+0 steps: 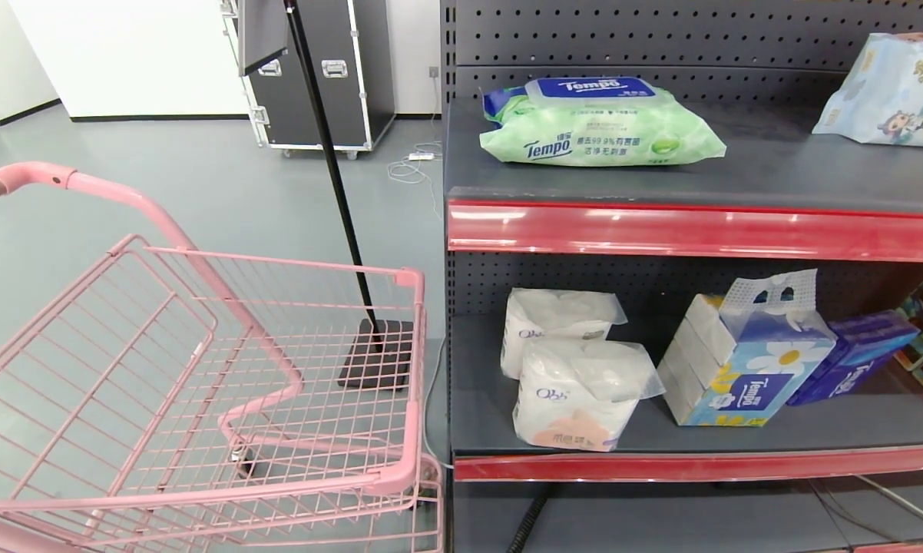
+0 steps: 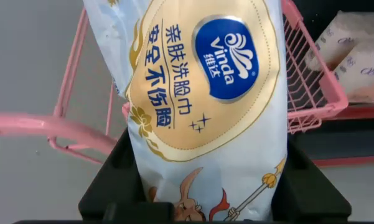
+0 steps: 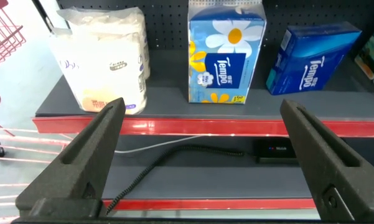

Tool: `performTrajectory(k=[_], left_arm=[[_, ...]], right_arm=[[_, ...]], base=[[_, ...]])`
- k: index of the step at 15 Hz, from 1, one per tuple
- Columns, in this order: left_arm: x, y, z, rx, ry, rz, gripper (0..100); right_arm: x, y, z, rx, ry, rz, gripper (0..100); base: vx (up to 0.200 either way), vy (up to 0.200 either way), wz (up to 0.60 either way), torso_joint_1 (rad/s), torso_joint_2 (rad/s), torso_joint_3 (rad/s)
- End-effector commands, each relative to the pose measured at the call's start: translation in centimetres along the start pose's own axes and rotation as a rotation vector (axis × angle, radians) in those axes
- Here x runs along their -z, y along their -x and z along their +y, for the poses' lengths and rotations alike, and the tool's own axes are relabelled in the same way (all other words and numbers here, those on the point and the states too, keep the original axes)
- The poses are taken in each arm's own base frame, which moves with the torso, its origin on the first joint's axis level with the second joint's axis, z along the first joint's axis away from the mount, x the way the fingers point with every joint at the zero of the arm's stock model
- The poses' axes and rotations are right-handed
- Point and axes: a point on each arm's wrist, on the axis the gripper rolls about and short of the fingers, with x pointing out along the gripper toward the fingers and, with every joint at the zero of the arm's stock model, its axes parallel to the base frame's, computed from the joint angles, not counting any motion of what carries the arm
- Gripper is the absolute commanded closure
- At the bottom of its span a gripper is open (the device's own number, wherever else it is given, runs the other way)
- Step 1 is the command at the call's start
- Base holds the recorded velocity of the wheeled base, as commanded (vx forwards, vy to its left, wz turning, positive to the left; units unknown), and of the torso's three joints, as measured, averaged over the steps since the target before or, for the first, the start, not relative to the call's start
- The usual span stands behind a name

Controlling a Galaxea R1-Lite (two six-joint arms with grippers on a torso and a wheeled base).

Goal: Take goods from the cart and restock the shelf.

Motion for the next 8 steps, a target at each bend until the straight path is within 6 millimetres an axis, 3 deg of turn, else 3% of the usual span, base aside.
performTrajectory(k=[1,4,8], left_arm=[[4.9,3.4,1.0,-0.006,-0.01,-0.095,100],[6.8,3.1,1.1,-0.017,-0.05,-0.118,100],[6.7,2.8,1.1,-0.064,-0.056,-0.106,100]], right_arm=[[0.0,0.0,0.0,0.0,0.0,-0.002,0],[0.0,0.0,0.0,0.0,0.0,-0.002,0],[0.0,0.0,0.0,0.0,0.0,0.0,0]], base=[[0.0,0.0,0.0,0.0,0.0,0.0],[0.0,0.0,0.0,0.051,-0.31,-0.245],[0.0,0.0,0.0,0.112,-0.47,-0.356]])
